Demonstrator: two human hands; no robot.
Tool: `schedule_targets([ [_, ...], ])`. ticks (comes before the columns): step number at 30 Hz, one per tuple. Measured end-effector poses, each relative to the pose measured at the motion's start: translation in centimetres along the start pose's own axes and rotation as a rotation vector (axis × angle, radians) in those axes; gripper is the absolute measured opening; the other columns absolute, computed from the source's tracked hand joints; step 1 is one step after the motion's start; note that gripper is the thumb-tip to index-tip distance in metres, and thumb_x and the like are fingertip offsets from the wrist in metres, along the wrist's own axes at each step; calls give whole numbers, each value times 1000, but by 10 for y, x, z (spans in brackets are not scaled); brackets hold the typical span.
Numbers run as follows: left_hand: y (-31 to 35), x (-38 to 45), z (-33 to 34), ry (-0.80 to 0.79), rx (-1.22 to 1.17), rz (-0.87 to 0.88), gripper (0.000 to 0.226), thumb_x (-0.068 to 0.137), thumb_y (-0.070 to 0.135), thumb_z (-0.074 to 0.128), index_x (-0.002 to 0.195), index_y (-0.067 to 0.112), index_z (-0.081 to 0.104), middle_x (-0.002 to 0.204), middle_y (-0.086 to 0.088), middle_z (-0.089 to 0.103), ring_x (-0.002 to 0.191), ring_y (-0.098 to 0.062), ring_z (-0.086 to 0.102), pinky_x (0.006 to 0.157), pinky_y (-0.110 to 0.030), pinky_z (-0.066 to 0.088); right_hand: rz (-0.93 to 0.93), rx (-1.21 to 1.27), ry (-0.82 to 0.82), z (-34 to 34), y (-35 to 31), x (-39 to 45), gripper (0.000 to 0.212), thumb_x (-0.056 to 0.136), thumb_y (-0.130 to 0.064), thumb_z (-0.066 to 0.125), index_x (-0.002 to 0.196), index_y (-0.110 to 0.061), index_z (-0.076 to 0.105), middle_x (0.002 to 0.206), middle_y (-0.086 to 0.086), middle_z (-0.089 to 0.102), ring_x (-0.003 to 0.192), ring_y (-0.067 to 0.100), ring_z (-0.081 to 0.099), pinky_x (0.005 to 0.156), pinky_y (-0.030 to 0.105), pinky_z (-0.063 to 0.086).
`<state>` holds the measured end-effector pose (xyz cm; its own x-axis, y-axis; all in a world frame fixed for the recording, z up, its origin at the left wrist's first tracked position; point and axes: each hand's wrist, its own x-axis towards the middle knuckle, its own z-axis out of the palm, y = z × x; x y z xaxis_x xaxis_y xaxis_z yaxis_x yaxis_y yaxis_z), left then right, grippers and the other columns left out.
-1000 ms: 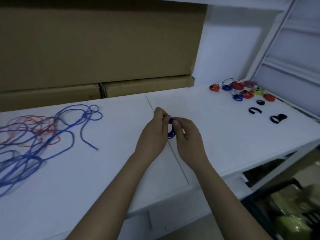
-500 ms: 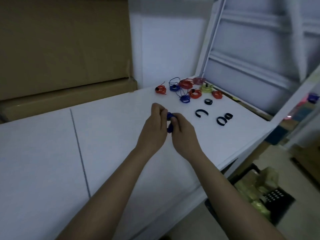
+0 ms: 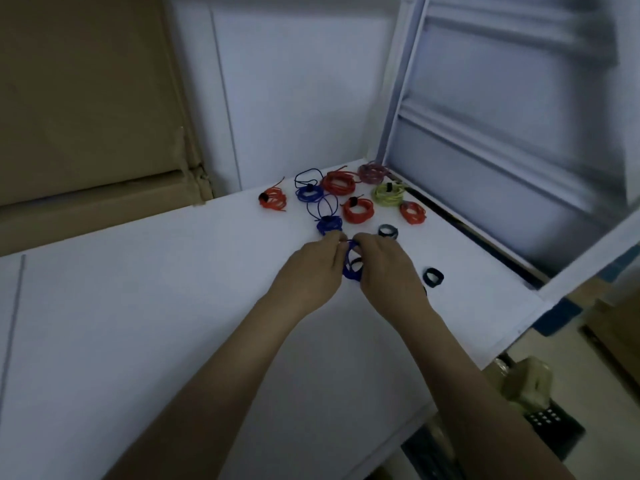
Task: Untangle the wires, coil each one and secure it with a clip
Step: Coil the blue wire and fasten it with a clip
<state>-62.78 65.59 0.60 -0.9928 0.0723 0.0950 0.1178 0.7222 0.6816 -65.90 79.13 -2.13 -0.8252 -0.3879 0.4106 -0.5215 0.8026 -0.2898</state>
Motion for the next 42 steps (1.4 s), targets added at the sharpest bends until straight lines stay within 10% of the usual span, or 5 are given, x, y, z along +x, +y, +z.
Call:
schedule_targets([
  [7, 19, 53, 22, 64, -74, -34, 26, 103, 18, 39, 108, 6, 61, 90, -8, 66, 81, -19, 60, 72, -24, 44, -182, 188, -58, -5, 67, 49, 32, 90, -9, 46, 117, 4, 60, 104, 20, 65, 95, 33, 58, 82, 40, 46],
  [18, 62, 106, 76, 415, 96, -65, 22, 99, 9, 42, 96, -2, 61, 82, -14, 64, 74, -27, 59, 70, -46, 46, 19, 778, -224, -26, 127, 90, 36, 104, -25, 31, 81, -11, 54, 78, 6, 60, 70, 9, 57, 58, 14, 40],
  [25, 68, 107, 84, 429, -209, -145, 27, 100, 18, 43, 111, 12, 67, 88, -8, 70, 84, -28, 66, 82, -50, 52, -24, 972, -273, -17, 142, 95, 30, 104, -16, 33, 80, -26, 49, 75, -9, 54, 65, -8, 51, 63, 9, 39],
  [42, 74, 103, 91, 335, -383, -121, 25, 99, 7, 49, 117, 8, 67, 93, -6, 72, 87, -21, 70, 81, -36, 58, -209, 617, -80, -21, 159, 79, 25, 100, -29, 38, 96, -12, 56, 75, -1, 61, 68, 18, 58, 57, 38, 47],
])
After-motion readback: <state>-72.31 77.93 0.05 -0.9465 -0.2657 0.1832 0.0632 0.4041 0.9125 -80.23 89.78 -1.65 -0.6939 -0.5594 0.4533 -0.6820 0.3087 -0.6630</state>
